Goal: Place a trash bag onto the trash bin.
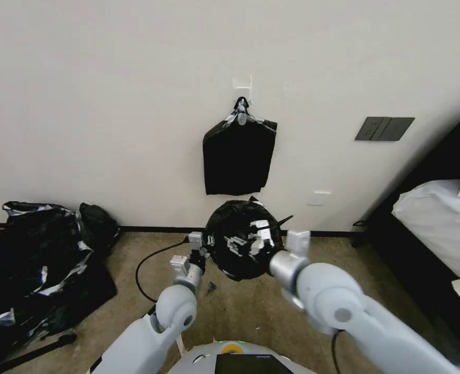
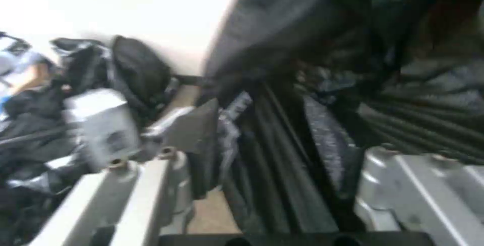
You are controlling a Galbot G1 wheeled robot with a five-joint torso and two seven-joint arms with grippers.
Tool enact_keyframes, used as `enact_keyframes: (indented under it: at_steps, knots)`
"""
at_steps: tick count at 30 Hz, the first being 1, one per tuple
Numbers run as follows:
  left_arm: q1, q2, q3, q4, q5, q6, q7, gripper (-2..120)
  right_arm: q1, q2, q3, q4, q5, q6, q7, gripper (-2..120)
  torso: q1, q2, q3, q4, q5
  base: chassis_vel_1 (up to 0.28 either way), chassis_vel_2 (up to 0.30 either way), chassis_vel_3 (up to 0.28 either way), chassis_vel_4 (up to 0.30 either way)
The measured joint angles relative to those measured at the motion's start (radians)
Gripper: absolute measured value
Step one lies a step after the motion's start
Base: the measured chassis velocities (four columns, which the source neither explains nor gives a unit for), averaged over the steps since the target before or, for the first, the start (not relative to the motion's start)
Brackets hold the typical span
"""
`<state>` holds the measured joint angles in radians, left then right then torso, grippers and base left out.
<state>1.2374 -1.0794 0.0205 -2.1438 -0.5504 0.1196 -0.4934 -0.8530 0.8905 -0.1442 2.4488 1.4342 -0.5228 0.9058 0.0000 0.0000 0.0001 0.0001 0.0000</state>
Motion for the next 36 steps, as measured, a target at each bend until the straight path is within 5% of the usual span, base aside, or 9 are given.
enact_keyframes:
  at_steps: [11,36]
  knots:
    - [0.015,-0.03,0.021,0.012,0.127,-0.037,0.045,1,0.007,0.147,-0.049,-0.158,-0.087,0.066,0.109,0,0.0,0.0,0.0,0.0,-0.0001,0.0,0.0,0.0,0.0]
    - [0.045,-0.032,0.01,-0.028,0.127,-0.039,0.057,1,0.005,0.174,-0.033,-0.352,-0.228,0.067,0.113,0,0.0,0.0,0.0,-0.0001,0.0001,0.0,0.0,0.0,0.0]
